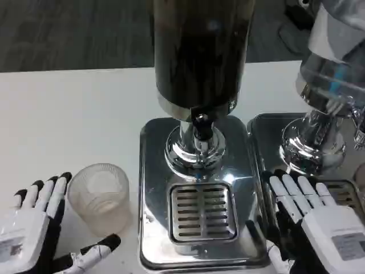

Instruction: Grasp the cup under the faucet to collect the drink, then remove the cup.

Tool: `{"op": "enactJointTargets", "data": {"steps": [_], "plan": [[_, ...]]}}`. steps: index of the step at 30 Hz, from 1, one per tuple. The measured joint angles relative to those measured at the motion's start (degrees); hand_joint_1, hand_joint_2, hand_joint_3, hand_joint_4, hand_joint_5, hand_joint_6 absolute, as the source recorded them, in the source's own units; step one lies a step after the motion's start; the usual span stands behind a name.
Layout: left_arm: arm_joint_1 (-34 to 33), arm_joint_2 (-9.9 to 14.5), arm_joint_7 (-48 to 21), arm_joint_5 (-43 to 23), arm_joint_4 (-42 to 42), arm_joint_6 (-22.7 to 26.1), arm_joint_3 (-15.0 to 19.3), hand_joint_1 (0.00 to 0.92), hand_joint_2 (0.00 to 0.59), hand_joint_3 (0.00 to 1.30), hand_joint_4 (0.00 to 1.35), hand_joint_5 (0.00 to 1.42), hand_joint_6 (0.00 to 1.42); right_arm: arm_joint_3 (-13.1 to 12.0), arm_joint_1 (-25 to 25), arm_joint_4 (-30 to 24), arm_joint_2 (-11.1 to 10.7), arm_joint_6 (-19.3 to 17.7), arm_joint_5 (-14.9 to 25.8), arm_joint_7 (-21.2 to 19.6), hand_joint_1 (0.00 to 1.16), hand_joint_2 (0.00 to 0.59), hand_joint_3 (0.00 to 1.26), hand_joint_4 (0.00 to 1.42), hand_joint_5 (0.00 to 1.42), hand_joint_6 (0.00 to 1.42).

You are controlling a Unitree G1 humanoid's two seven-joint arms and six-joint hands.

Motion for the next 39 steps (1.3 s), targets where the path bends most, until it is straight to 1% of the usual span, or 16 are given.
{"op": "enactJointTargets", "data": {"steps": [8, 13, 20, 22, 24, 25, 27, 31, 35, 38, 39], "plan": [[0.42, -0.34, 0.02, -0.02, 0.00, 0.00, 0.00, 0.000, 0.059, 0.00, 0.00, 0.00, 0.00, 0.00, -0.25, 0.20, 0.00, 0.03, 0.28, 0.02, 0.34, 0.582, 0.01, 0.00, 0.00, 0.00], [0.69, -0.65, 0.95, -0.49, 0.00, -0.40, 0.16, 0.000, 0.057, 0.00, 0.00, 0.00, 0.00, 0.00, -0.51, 0.41, -0.09, 0.02, 1.19, 0.31, 0.34, 0.582, 0.02, 0.00, 0.00, 0.00], [1.35, -1.71, 7.13, -4.27, 2.63, -6.37, 1.73, 0.000, 0.048, 0.00, 0.00, 0.00, 0.00, 0.00, -1.78, 0.59, -0.23, 0.23, 1.16, 0.70, 0.34, 0.582, 0.03, 0.00, 0.00, 0.00], [1.36, -1.82, 8.52, -5.69, 3.82, -8.41, 2.19, 0.000, 0.045, 0.00, 0.00, 0.00, 0.00, 0.11, -1.79, 0.66, -0.11, 0.33, 1.10, 0.70, 0.34, 0.582, 0.03, 0.00, 0.00, 0.00], [1.29, -1.82, 10.24, -6.93, 5.31, -10.87, 3.48, 0.000, 0.042, 0.00, 0.00, 0.00, 0.00, 0.44, -1.77, 0.78, 0.12, 0.69, 1.08, 0.70, 0.34, 0.582, 0.03, 0.00, 0.00, 0.00], [1.24, -1.82, 10.48, -7.41, 5.62, -11.39, 3.63, 0.000, 0.033, 0.00, 0.00, 0.00, 0.00, 0.47, -1.77, 0.82, 0.16, 0.73, 1.06, 0.70, 0.34, 0.582, 0.03, 0.00, 0.00, 0.00], [1.07, -1.83, 11.52, -9.26, 7.45, -14.54, 4.18, 0.000, 0.030, 0.00, 0.00, 0.00, 0.00, 0.81, -1.80, 0.84, 0.51, 1.30, 0.81, 0.70, 0.34, 0.582, 0.03, 0.00, 0.00, 0.00], [-0.61, -1.85, 14.69, -13.85, 13.74, -23.71, 5.71, 0.000, 0.018, 0.00, 0.00, 0.03, 0.00, 1.58, -2.33, 1.13, 1.67, 2.29, -0.40, 0.64, 0.35, 0.582, 0.04, 0.00, 0.00, 0.00], [-2.61, -1.82, 15.39, -16.71, 20.21, -30.16, 5.98, 0.000, 0.014, 0.00, 0.00, 0.03, 0.00, 2.26, -2.61, 1.89, 2.49, 2.98, -1.29, 0.22, 0.35, 0.582, 0.04, 0.00, 0.00, 0.00], [-5.57, -1.73, 15.37, -19.16, 26.79, -35.77, 6.04, 0.000, 0.012, 0.00, 0.00, 0.04, 0.00, 3.27, -2.99, 2.30, 3.96, 4.03, -2.44, -0.88, 0.35, 0.582, 0.04, 0.00, 0.00, 0.00], [-6.21, -1.68, 15.38, -19.46, 27.98, -36.62, 6.07, 0.000, 0.011, 0.00, 0.00, 0.04, 0.00, 3.68, -3.08, 2.33, 4.26, 4.15, -2.73, -1.07, 0.35, 0.582, 0.04, 0.00, 0.00, 0.00]]}}
